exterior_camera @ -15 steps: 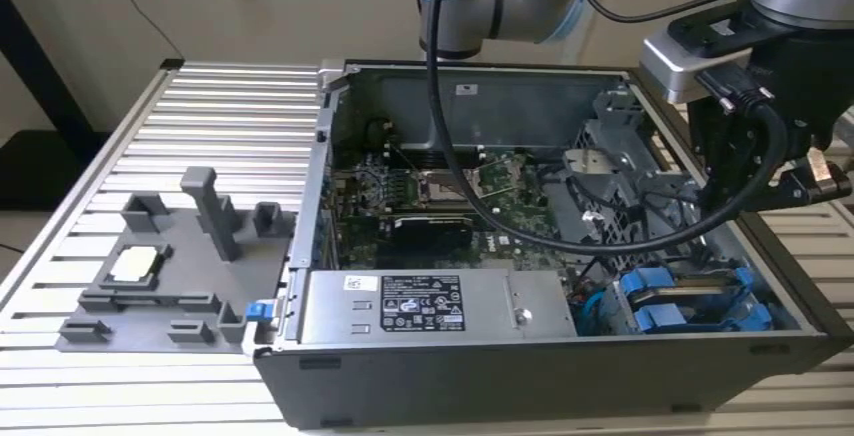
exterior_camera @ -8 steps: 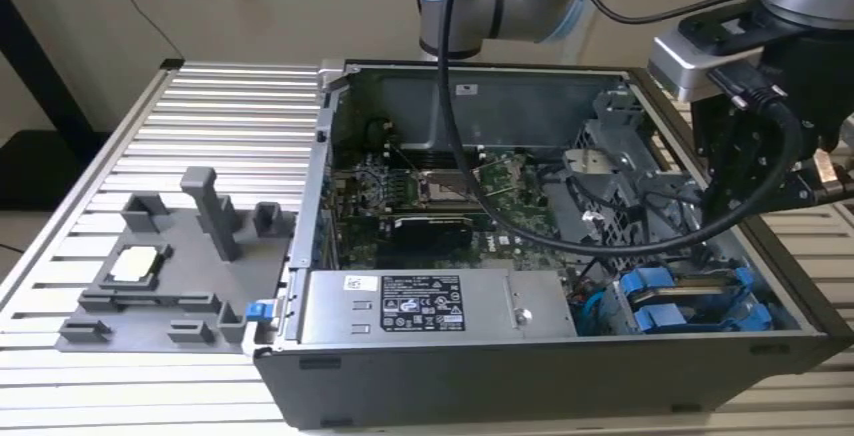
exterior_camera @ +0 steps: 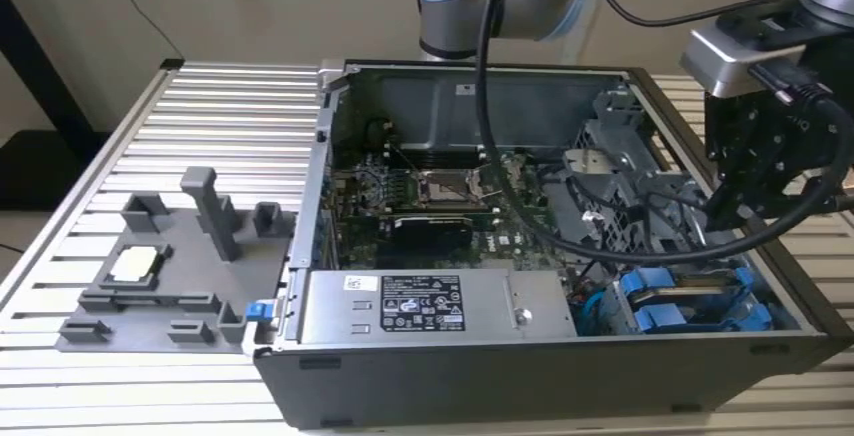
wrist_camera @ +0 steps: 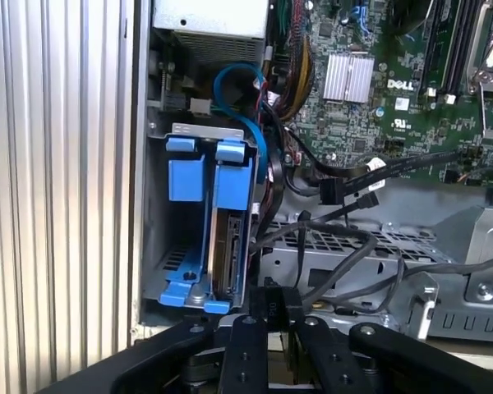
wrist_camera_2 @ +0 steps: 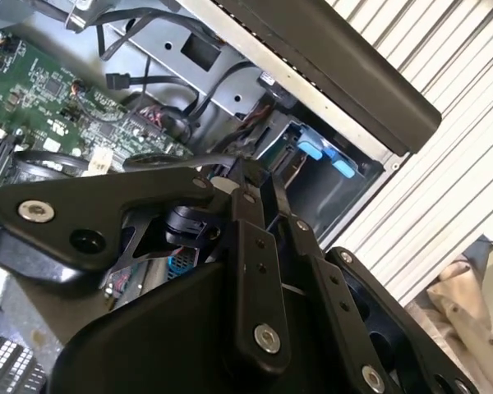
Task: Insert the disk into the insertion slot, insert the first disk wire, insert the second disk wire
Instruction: 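Insert the first disk wire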
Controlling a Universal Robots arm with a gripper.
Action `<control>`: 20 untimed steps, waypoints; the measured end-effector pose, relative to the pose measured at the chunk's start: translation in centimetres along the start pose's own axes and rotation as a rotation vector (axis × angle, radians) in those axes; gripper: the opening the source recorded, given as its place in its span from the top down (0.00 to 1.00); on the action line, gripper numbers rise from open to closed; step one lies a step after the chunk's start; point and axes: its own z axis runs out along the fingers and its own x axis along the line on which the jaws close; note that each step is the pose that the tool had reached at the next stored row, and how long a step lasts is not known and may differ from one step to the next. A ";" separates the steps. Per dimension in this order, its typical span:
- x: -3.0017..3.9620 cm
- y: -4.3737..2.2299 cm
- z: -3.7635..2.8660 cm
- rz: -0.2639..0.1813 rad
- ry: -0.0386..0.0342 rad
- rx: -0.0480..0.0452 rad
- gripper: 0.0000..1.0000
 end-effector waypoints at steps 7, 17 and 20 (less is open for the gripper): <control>0.69 -1.43 0.28 0.001 -0.0065 -0.0747 0.81; 2.01 -3.04 0.54 0.002 -0.0138 -0.1597 0.81; 2.20 -3.06 0.65 0.019 -0.0135 -0.1624 0.81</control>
